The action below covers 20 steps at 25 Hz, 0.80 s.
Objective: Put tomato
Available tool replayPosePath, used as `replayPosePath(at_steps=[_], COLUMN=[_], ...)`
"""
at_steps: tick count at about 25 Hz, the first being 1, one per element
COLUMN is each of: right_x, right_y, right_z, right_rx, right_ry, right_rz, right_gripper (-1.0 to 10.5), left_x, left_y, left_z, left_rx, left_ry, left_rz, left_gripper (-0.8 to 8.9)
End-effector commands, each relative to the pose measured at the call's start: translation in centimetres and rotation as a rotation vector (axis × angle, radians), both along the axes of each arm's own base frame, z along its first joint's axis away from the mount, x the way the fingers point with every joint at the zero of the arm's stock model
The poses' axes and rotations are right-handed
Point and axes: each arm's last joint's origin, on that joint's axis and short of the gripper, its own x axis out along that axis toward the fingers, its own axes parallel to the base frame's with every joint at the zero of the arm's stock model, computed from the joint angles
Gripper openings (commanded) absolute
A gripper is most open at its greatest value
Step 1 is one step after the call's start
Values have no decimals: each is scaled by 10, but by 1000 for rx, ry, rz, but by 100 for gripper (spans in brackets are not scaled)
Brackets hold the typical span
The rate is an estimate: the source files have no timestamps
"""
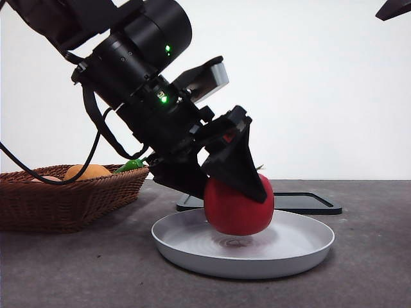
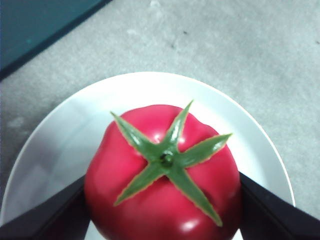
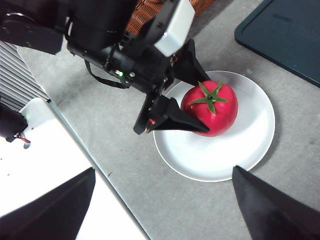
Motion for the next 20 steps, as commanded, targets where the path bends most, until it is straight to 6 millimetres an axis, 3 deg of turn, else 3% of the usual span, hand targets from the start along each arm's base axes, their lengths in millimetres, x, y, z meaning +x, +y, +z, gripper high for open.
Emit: replayPosePath(at_steps=[1, 5, 8, 12, 15, 20], right_x=[1, 1, 1, 1, 1, 1], right_y=[1, 1, 1, 1, 1, 1], right_z=[5, 5, 5, 5, 5, 5], right_rx=[5, 6, 6, 5, 5, 4], right_ry=[-20, -20, -19, -17, -17, -16], right_rz=[7, 8, 8, 8, 8, 8], right_gripper=[434, 434, 434, 434, 434, 434], left_x=[1, 0, 0, 0, 0, 0], left_y=[-7, -6, -5, -6, -5, -4], left_z=[1, -2, -3, -3, -2, 2], left_rx=[-4, 23, 29, 26, 25, 11], left_ry=[-22, -19, -12, -7, -5, 11], left_rz=[-21, -38, -38, -33, -31, -8], left_gripper=[309, 325, 438, 454, 533, 532])
